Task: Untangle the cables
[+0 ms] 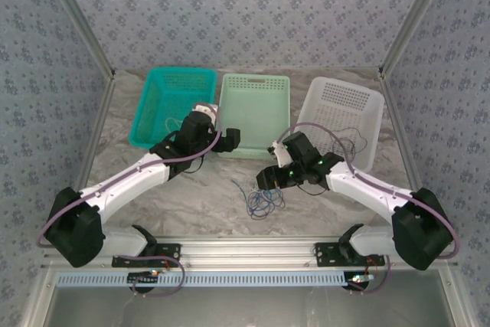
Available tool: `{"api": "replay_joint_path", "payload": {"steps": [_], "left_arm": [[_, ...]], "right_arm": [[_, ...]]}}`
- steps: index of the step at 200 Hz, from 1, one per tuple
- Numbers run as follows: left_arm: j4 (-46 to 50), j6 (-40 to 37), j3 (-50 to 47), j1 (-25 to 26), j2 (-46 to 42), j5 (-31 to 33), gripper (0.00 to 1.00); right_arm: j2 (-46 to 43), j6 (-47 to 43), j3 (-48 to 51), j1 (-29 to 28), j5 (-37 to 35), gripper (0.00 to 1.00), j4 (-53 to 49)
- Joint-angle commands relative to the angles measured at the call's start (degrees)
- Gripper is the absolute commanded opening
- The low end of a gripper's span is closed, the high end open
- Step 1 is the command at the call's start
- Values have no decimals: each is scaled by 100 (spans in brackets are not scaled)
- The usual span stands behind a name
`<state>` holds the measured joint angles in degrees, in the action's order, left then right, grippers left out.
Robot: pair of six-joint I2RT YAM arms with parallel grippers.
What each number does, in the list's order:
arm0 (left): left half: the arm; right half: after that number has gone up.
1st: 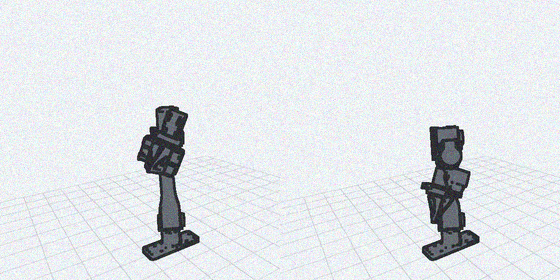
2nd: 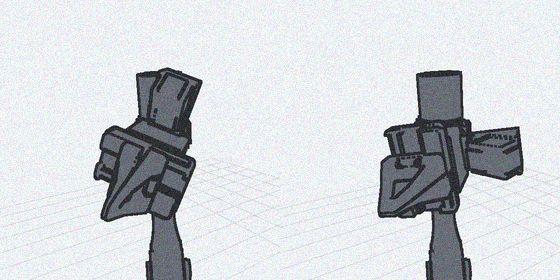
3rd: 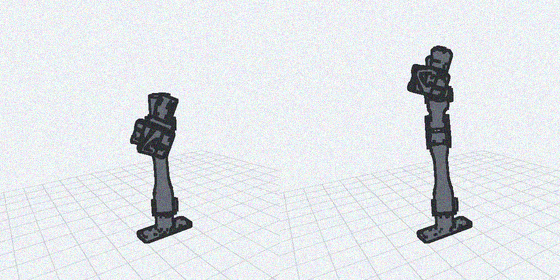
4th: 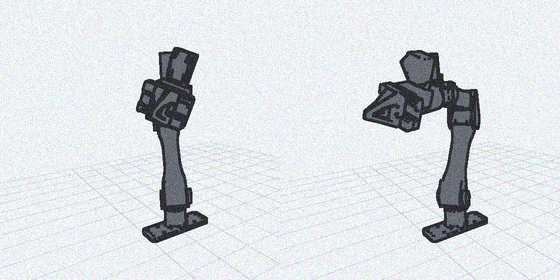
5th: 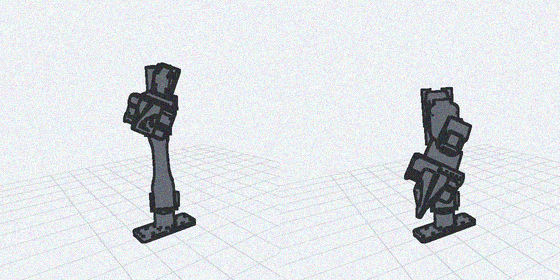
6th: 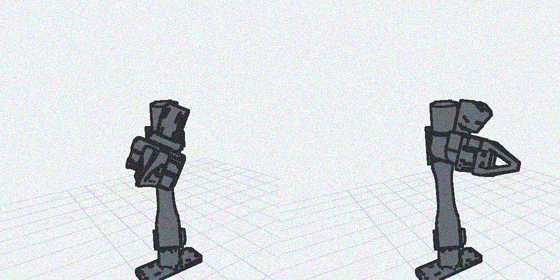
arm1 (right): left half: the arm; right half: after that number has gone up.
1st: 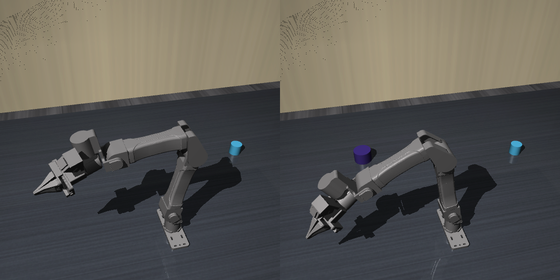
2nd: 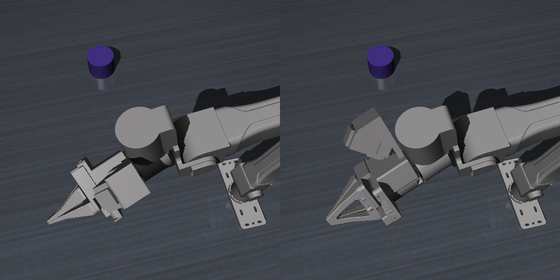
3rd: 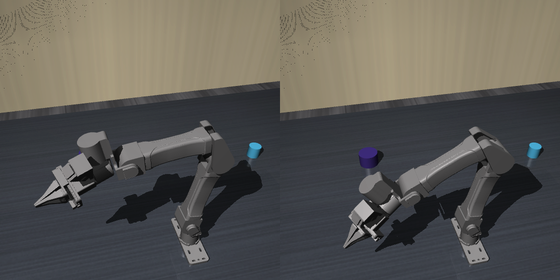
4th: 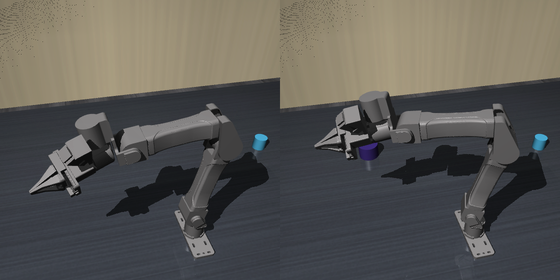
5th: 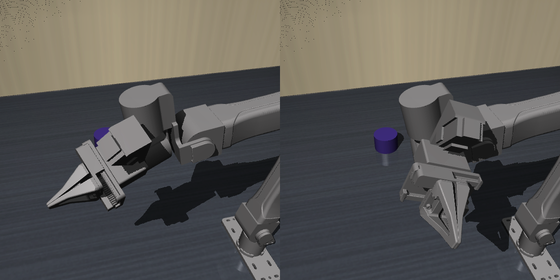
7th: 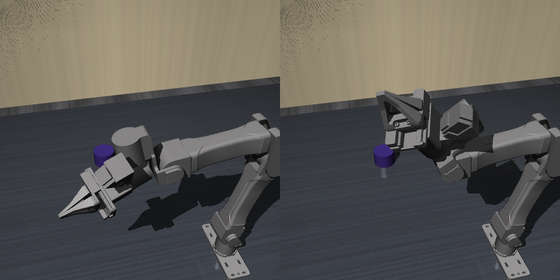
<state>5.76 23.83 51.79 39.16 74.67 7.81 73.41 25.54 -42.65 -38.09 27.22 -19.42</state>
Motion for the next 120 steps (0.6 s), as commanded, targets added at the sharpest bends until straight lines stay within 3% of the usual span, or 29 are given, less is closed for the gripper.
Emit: {"api": "replay_joint_path", "payload": {"steps": [1, 48, 85, 120], "left_arm": [[-169, -86, -55, 25, -116, 43, 99], [-235, -79, -125, 27, -184, 25, 99], [-274, -72, -143, 24, -164, -4, 99], [-296, -76, -151, 22, -191, -32, 100]], "right_arm": [[108, 255, 14, -68, -94, 60, 250], [345, 320, -1, -148, -403, 49, 485], [464, 426, -4, -199, -639, 33, 688], [300, 395, 18, -208, -980, 13, 529]]}}
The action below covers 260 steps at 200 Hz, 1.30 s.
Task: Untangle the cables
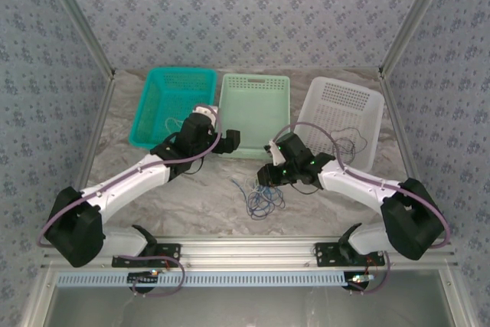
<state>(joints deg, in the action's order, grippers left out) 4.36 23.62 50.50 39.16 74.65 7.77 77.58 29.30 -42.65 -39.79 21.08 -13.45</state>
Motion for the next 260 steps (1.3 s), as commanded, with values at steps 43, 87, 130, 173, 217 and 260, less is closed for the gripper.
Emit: {"api": "replay_joint_path", "payload": {"steps": [43, 87, 130, 173, 217, 260], "left_arm": [[-165, -49, -31, 28, -228, -96, 100], [-724, -167, -222, 64, -340, -805, 100], [-1710, -584, -655, 264, -699, -1782, 99], [-2145, -1089, -878, 640, -859, -2389, 99], [-2390, -1264, -976, 851, -847, -2462, 99], [-2198, -1386, -735, 1030, -497, -2246, 99]], "right_arm": [[-1175, -477, -118, -46, -537, 0, -651], [-1895, -1117, -810, -55, -354, 0, -1838], [-2278, -1395, -1297, -33, -416, 0, -2315], [-2314, -1522, -1661, -33, -178, 0, -2526], [-2335, -1576, -1858, -37, -196, 0, -2664], [-2346, -1533, -2061, -55, 1, 0, -2591]]}}
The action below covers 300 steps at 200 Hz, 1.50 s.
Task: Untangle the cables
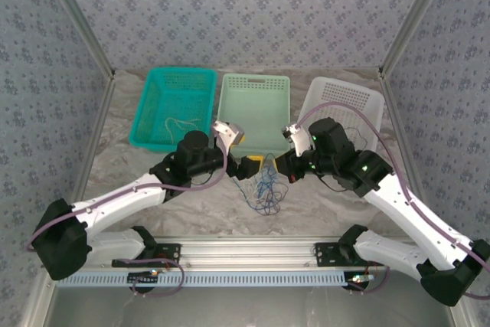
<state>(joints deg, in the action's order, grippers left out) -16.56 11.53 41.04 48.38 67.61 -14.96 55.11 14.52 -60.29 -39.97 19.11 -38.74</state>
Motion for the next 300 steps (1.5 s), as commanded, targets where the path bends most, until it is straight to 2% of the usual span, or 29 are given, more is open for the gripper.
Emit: {"api": "replay_joint_path", "payload": {"steps": [1, 25, 66, 124, 198, 236, 300], "left_arm": [[-109, -177, 216, 113, 216, 23, 99], [-271, -248, 331, 288, 437, 47, 99], [150, -57, 737, 410, 837, 1152, 99], [252, 209, 988, 468, 1212, 1656, 98], [326, 246, 1022, 594, 1455, 1723, 96], [342, 236, 859, 628, 1514, 1518, 87], [425, 428, 570, 708, 1571, 1565, 86]], "right_arm": [[-98, -55, -302, -37, 198, 0, -54], [-114, -71, -392, -45, 137, 0, -82], [-122, -92, -687, -77, 382, 0, -148], [-118, -300, -1588, -94, 573, 0, -566], [-151, -354, -2212, -99, 795, 0, -889], [-379, -354, -2374, -88, 473, 0, -914], [-449, -388, -2779, -72, 84, 0, -882]]}}
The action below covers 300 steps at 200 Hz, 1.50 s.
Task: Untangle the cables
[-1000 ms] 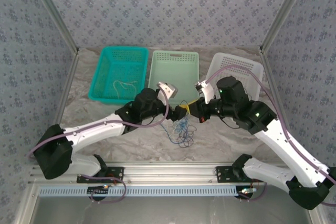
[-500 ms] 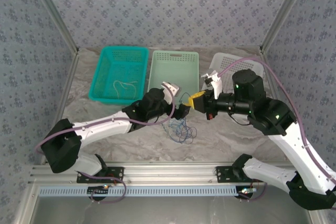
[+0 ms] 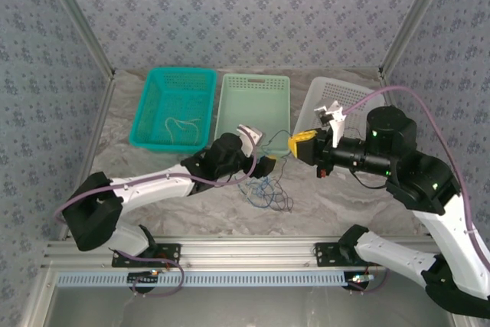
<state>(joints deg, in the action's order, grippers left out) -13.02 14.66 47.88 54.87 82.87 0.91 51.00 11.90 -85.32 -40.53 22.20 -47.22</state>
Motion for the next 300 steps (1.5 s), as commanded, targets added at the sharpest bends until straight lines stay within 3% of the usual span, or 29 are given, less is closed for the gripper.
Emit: {"api": "replay_joint_path", "payload": {"steps": [1, 77, 120, 139, 180, 204, 225, 250, 300], "left_arm": [[71, 120, -118, 63, 50, -12, 86], [170, 317, -37, 63, 413, 98, 81], [54, 434, -16, 89, 634, 15, 60], [95, 418, -7, 128, 686, 6, 58], [48, 404, -213, 197, 512, 124, 59], [-651, 398, -686, 199, 57, -218, 64], [-718, 237, -824, 233, -113, -544, 65], [-931, 223, -911, 323, -19, -941, 69], [-1055, 629, -469, 366, 558, -672, 71]], "right_arm": [[-38, -130, -285, -16, -229, 0, -33], [103, -157, -887, -7, -363, 0, 37], [190, -162, -1039, -1, -380, 0, 18], [200, -162, -1199, -3, -445, 0, -65], [250, -235, -1472, -6, -581, 0, -147], [251, -249, -1269, -7, -676, 0, -116], [259, -275, -1310, 2, -749, 0, -77], [389, -335, -1707, 3, -840, 0, -101], [577, -342, -2016, 8, -599, 0, -7]]}}
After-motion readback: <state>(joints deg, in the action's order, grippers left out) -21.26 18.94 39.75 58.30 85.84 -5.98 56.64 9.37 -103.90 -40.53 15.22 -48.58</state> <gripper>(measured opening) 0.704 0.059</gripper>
